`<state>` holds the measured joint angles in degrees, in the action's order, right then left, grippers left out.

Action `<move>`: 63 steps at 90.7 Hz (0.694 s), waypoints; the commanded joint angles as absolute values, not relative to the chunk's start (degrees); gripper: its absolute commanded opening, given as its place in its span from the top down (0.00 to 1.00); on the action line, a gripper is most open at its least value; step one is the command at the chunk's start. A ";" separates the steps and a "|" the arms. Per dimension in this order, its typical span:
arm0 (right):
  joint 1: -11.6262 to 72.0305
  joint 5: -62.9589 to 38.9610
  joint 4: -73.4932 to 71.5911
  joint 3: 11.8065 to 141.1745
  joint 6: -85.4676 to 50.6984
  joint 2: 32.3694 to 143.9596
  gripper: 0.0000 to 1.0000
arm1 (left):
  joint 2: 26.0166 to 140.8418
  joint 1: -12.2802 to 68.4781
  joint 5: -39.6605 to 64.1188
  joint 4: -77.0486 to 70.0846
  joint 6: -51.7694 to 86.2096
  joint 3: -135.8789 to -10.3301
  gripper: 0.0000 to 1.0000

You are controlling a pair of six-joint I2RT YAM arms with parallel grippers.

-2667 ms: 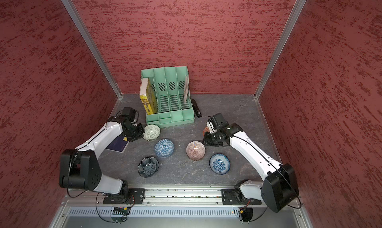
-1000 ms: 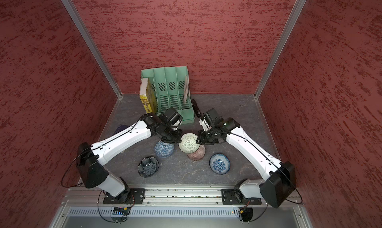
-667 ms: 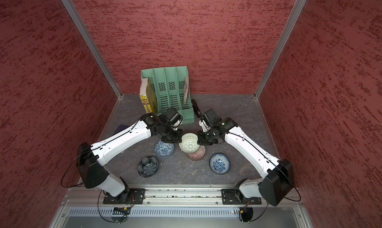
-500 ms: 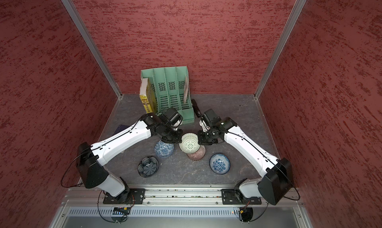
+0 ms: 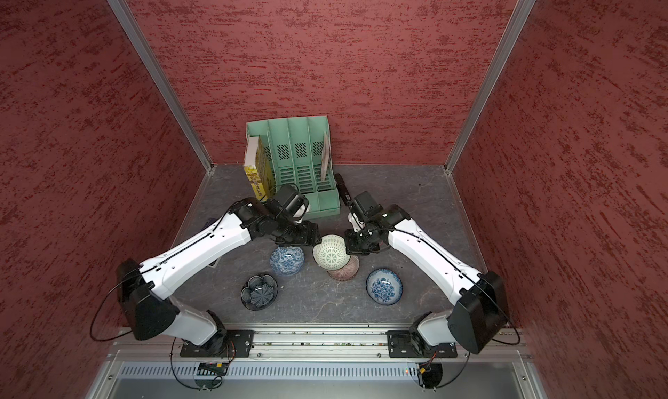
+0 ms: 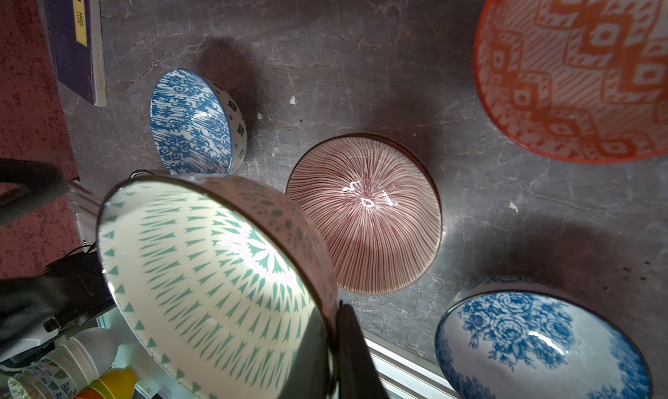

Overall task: Stack the bowls
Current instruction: Place the bowl on the bowl.

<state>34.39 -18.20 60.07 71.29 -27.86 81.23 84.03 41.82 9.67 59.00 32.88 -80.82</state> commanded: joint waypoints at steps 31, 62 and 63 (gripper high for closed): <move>30.52 -18.18 58.44 67.95 -26.28 81.54 1.00 | 62.43 24.27 9.88 60.06 34.04 -60.15 0.24; 29.43 -17.06 52.80 62.78 -25.12 81.04 1.00 | 59.73 19.44 11.29 61.06 32.80 -55.64 0.24; 29.43 -17.10 52.64 62.68 -25.13 81.04 1.00 | 59.70 19.43 11.27 61.03 32.84 -55.64 0.24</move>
